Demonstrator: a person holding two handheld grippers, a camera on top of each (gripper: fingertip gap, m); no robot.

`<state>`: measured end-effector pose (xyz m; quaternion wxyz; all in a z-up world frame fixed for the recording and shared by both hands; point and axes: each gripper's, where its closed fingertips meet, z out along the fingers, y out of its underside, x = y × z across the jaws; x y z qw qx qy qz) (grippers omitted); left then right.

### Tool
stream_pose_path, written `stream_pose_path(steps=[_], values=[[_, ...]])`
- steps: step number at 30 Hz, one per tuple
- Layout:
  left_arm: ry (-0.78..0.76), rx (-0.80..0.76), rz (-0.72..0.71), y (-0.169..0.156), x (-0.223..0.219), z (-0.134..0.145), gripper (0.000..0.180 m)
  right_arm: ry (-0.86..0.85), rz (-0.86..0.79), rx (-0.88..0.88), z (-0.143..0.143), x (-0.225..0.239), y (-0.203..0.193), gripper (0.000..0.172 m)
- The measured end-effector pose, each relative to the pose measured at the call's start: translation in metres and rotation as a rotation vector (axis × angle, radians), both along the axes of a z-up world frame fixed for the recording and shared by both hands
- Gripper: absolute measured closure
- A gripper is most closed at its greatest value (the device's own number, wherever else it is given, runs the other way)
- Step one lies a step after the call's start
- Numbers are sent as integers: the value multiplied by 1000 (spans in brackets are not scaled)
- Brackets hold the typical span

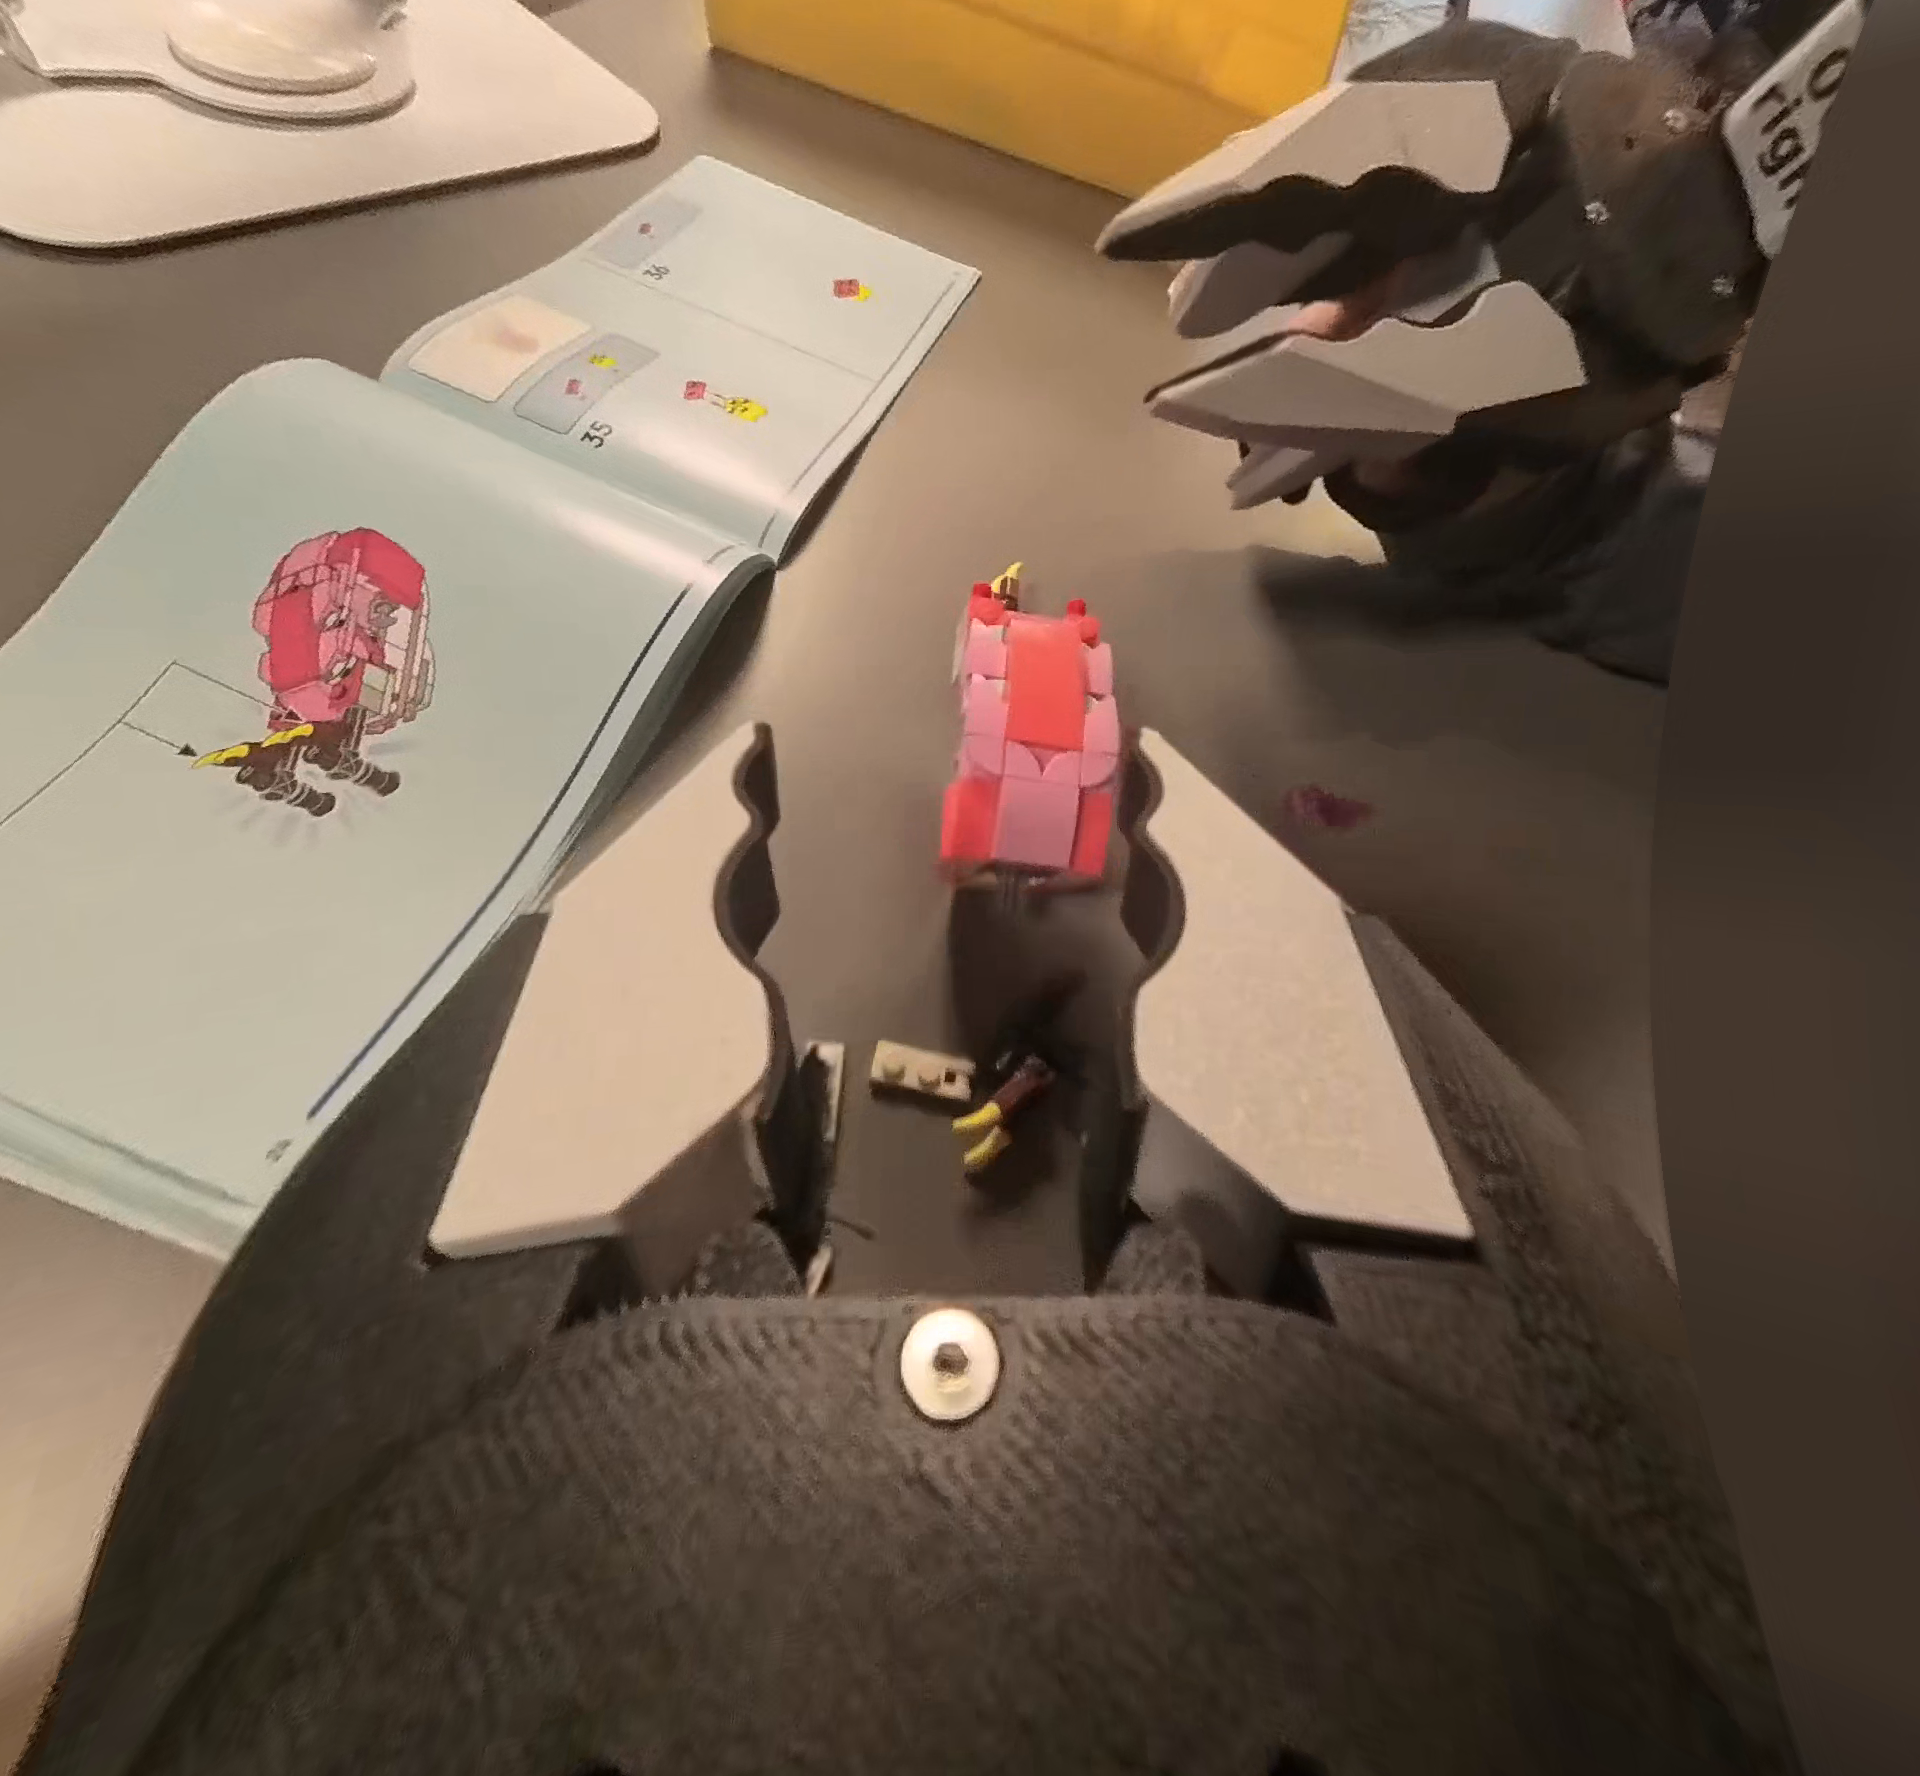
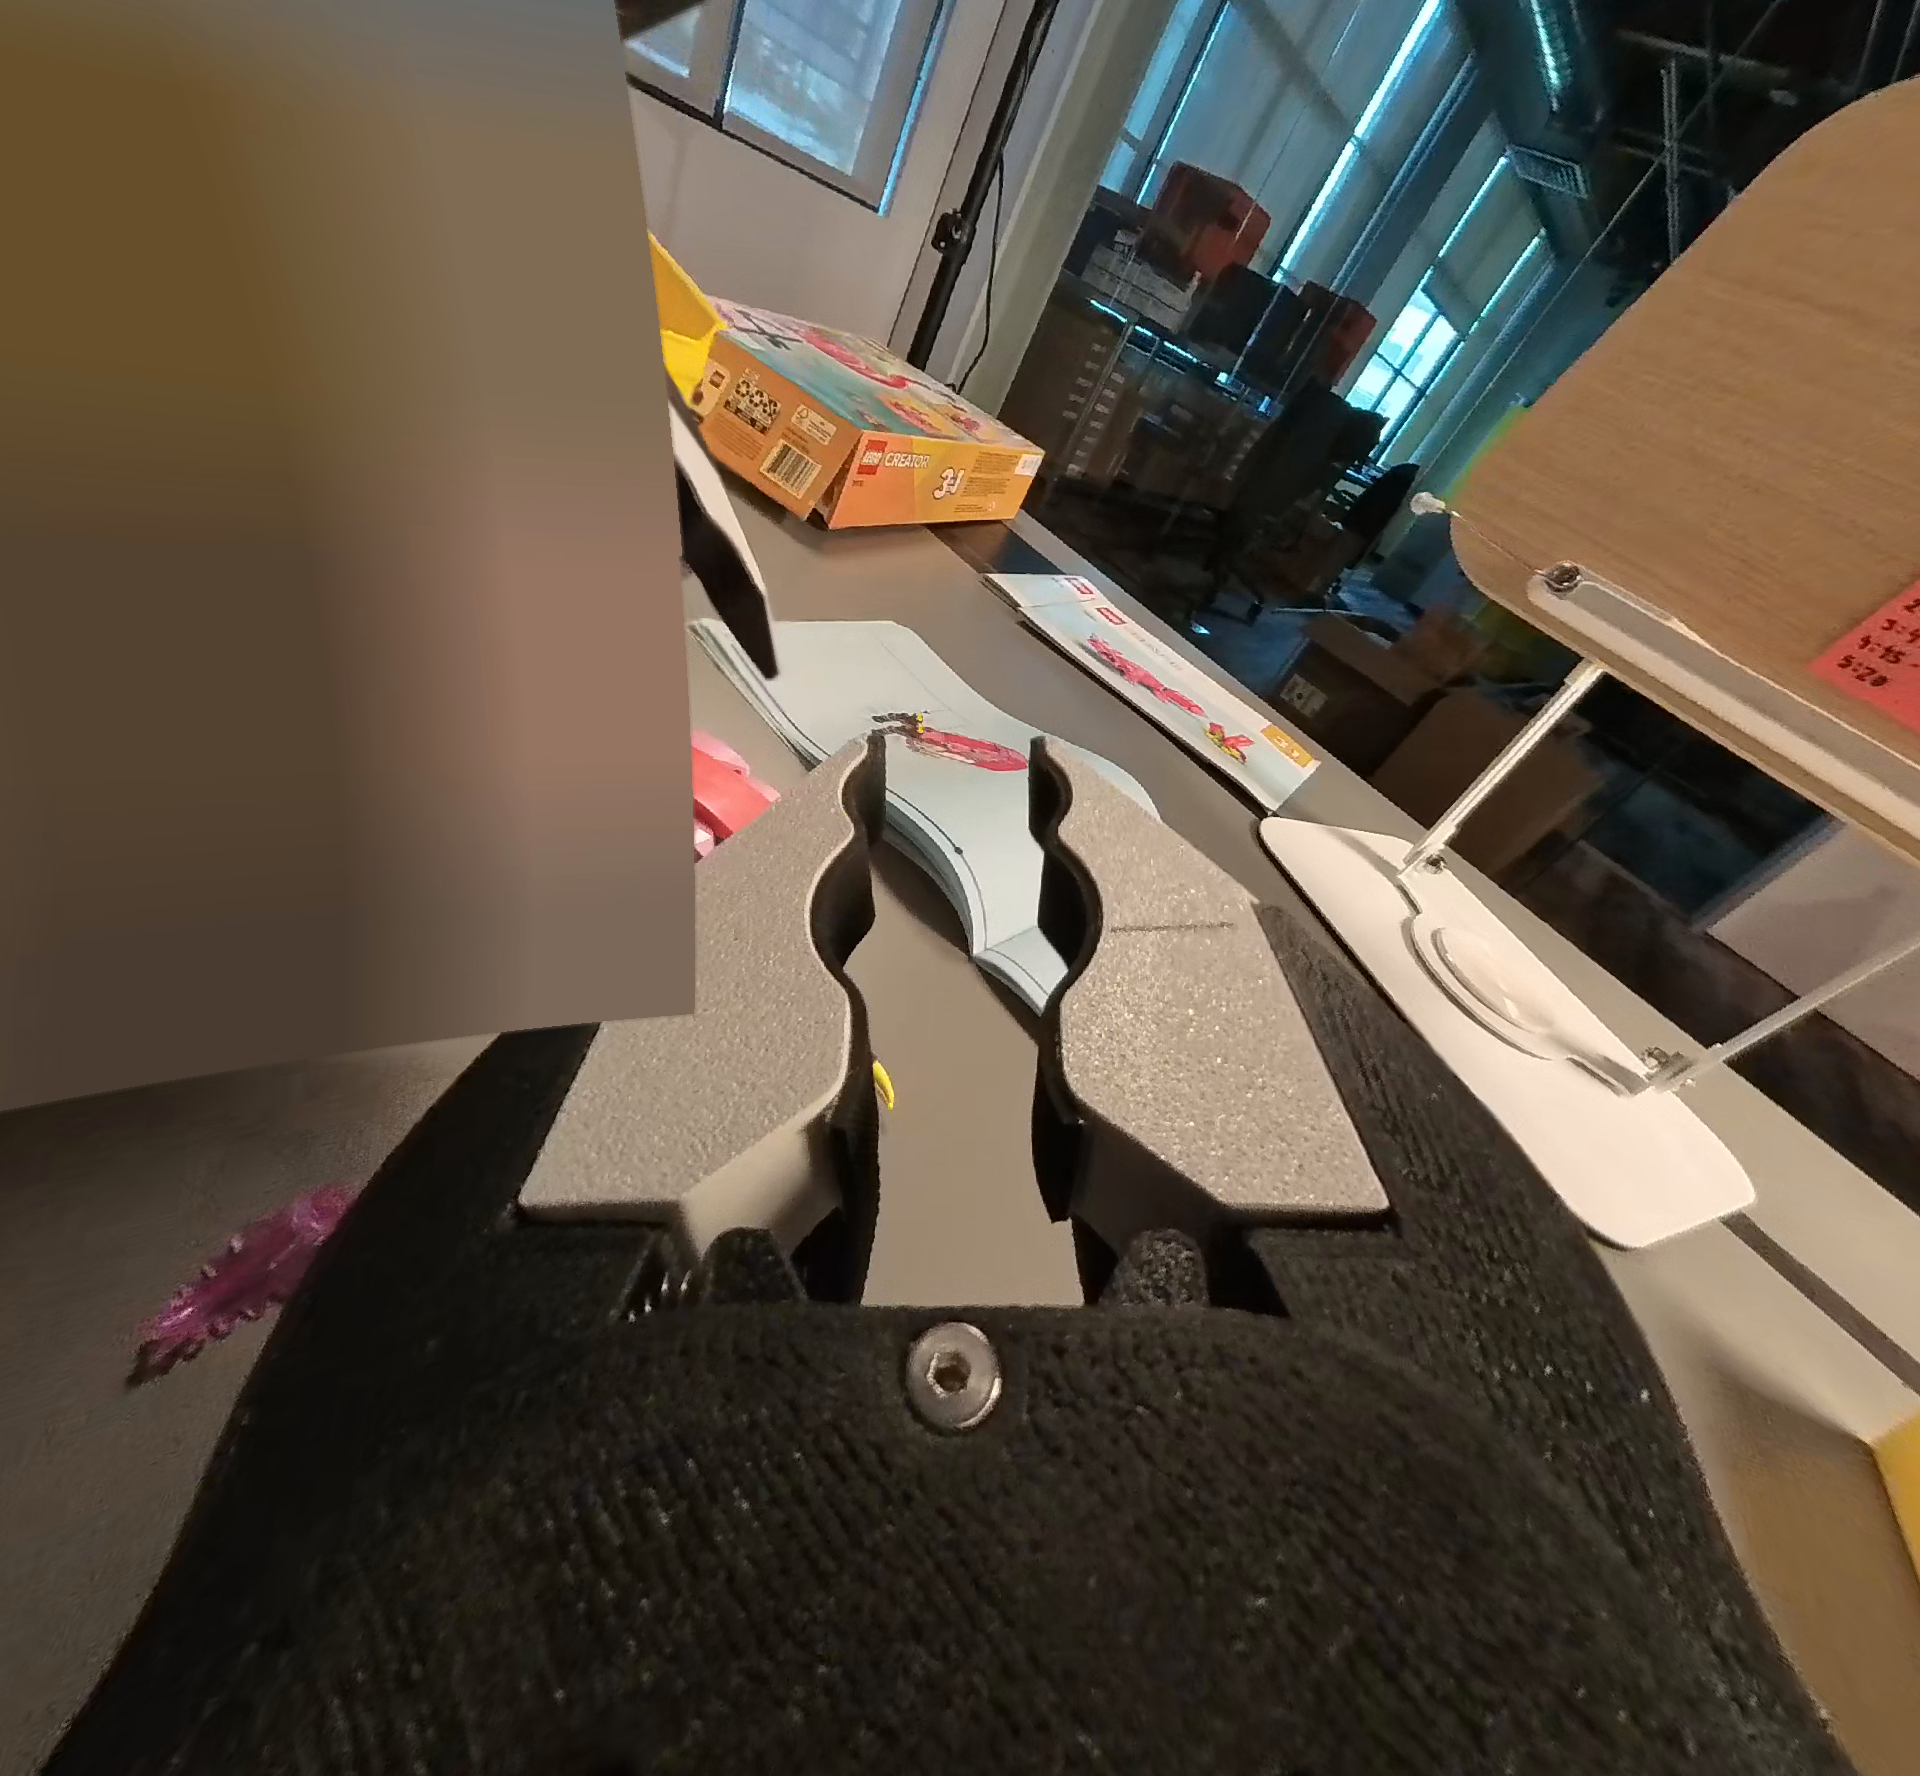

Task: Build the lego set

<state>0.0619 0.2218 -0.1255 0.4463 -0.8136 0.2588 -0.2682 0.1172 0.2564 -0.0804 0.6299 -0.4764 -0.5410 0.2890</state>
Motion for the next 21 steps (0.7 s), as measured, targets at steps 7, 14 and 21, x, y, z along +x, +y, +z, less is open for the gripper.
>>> stream_pose_path(steps=[7,14,21], values=[[146,-125,-145,-46,-15,-11,132,13,-10,11,3,5,4,146],[314,-139,-263,-63,-15,-40,148,17,-8,-3,3,6,6,146],[392,-109,-269,-60,-21,-52,176,-3,25,3,2,3,-2,148]])
